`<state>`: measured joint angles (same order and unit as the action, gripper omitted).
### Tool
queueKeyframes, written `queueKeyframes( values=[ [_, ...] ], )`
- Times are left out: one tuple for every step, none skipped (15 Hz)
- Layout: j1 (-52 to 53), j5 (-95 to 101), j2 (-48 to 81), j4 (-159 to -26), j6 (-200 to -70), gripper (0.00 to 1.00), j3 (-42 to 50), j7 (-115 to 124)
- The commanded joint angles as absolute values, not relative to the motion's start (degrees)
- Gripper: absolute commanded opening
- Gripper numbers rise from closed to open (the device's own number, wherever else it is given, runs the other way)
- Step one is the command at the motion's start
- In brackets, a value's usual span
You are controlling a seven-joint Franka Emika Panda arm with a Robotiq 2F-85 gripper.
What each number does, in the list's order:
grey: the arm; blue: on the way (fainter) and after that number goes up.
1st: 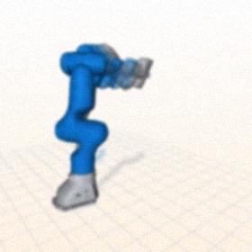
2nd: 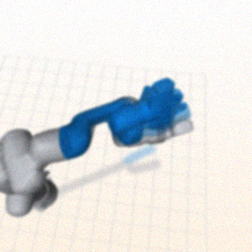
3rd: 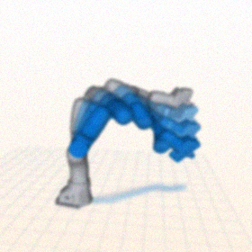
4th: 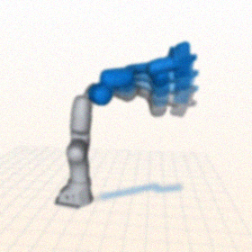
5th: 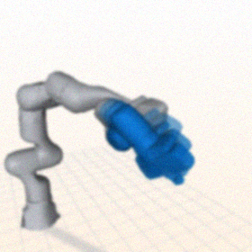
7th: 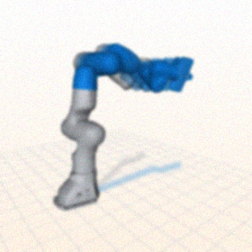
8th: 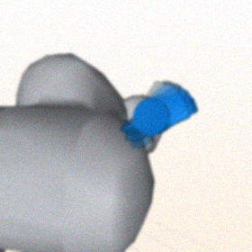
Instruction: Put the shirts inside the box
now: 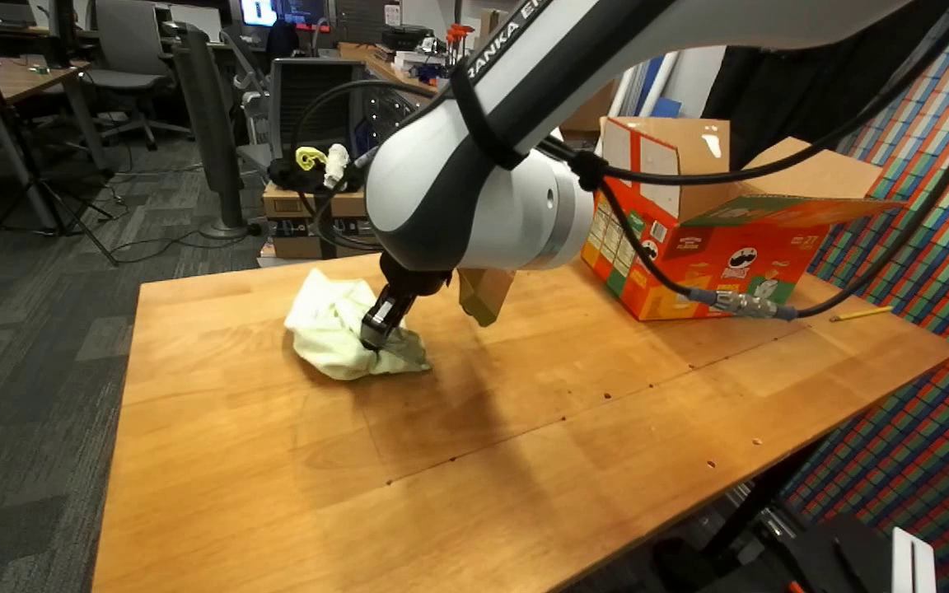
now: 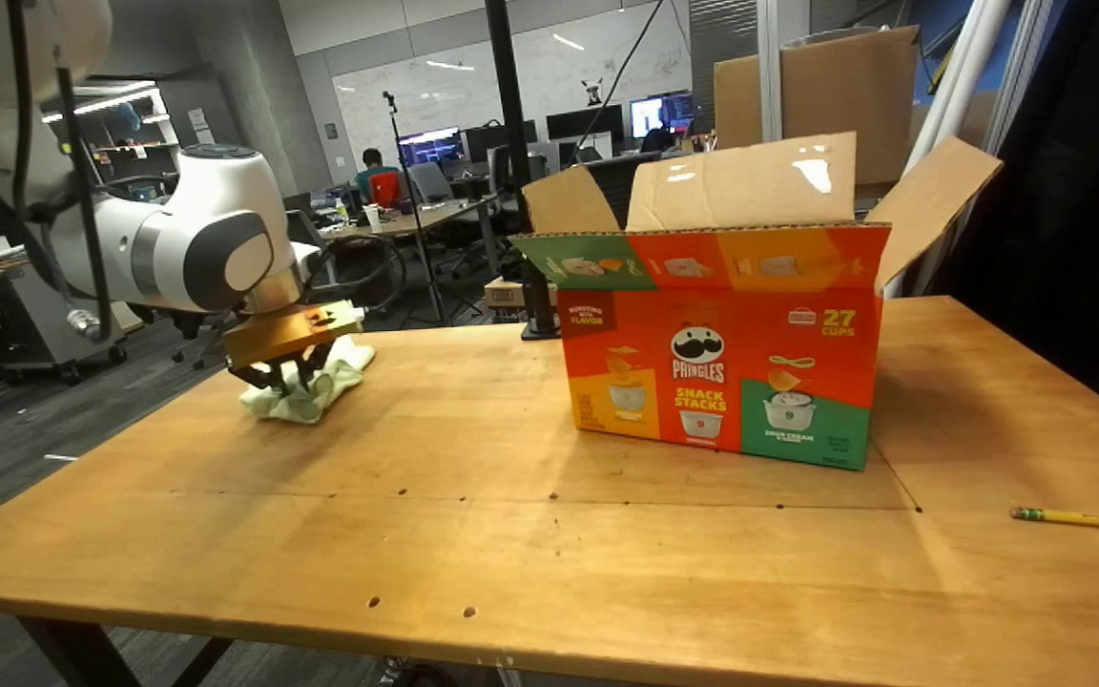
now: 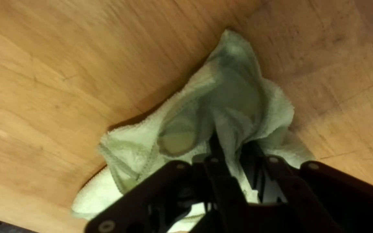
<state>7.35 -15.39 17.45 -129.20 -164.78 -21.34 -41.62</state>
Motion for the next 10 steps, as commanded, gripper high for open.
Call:
queueKeyframes(
  values=[
    [5.56, -12.53, 13.63, -130.23, -164.45, 0.00, -21.95, -39.04],
    [5.37, -12.18, 12.74, -130.20, -164.28, 0.00, -21.82, -38.75],
    [5.18, -11.87, 11.52, -130.16, -164.07, 0.02, -21.64, -38.52],
    [4.96, -11.61, 9.89, -130.49, -163.89, 0.02, -21.28, -38.29],
    [4.90, -11.49, 8.62, -130.61, -163.42, 0.02, -20.73, -37.73],
    [4.47, -11.72, 6.60, -131.37, -163.21, 0.02, -20.18, -37.61],
    [4.55, -12.35, 4.99, -131.66, -162.77, 0.02, -19.19, -37.64],
    [3.84, -12.70, 3.22, -132.07, -162.40, 0.02, -18.61, -37.61],
    [3.27, -13.08, 1.67, -131.97, -161.87, 0.02, -17.99, -37.68],
    [2.70, -13.31, 0.41, -131.69, -161.66, 0.02, -17.31, -37.67]
  ],
)
